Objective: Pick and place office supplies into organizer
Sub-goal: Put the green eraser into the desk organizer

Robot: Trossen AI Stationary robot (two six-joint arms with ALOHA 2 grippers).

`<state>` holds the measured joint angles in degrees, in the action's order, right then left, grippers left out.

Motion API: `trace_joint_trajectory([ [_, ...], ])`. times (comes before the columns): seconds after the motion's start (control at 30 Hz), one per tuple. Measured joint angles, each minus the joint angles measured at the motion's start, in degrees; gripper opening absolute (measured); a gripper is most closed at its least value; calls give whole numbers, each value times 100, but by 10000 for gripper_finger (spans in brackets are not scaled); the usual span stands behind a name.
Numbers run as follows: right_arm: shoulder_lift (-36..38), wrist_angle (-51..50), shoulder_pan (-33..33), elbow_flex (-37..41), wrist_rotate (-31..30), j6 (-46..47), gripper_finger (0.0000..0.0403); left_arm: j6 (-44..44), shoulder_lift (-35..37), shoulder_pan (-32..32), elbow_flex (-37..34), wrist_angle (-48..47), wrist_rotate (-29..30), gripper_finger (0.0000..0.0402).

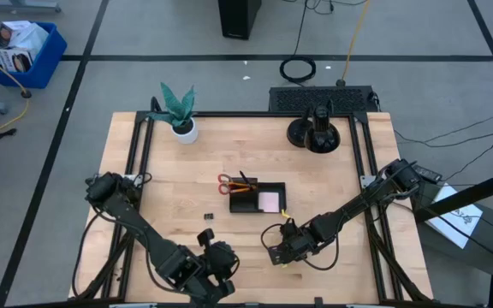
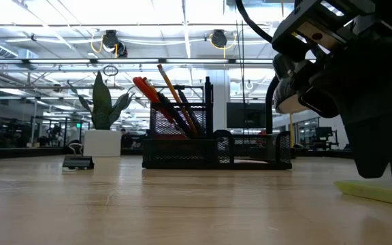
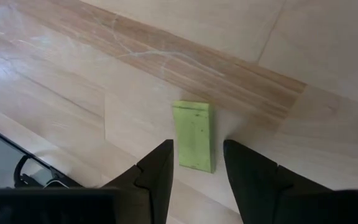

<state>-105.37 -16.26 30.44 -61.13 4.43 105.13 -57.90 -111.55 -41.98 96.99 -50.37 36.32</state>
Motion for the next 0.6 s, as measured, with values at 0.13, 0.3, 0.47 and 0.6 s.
trace_joint_trajectory([
  [0.13, -82, -6, 33, -11, 13, 4, 138, 79, 0, 121, 0, 59, -73, 124],
  [0.3, -100, 265, 99, -4, -36, -86, 138, 330, 0, 162, 0, 97, -75, 124],
  [0.47, -95, 307, 107, 0, -136, -88, 138, 473, 2, 155, 0, 99, -73, 124],
  [0.6, -100, 375, 115, 2, -154, -158, 138, 475, 2, 155, 0, 98, -111, 124],
])
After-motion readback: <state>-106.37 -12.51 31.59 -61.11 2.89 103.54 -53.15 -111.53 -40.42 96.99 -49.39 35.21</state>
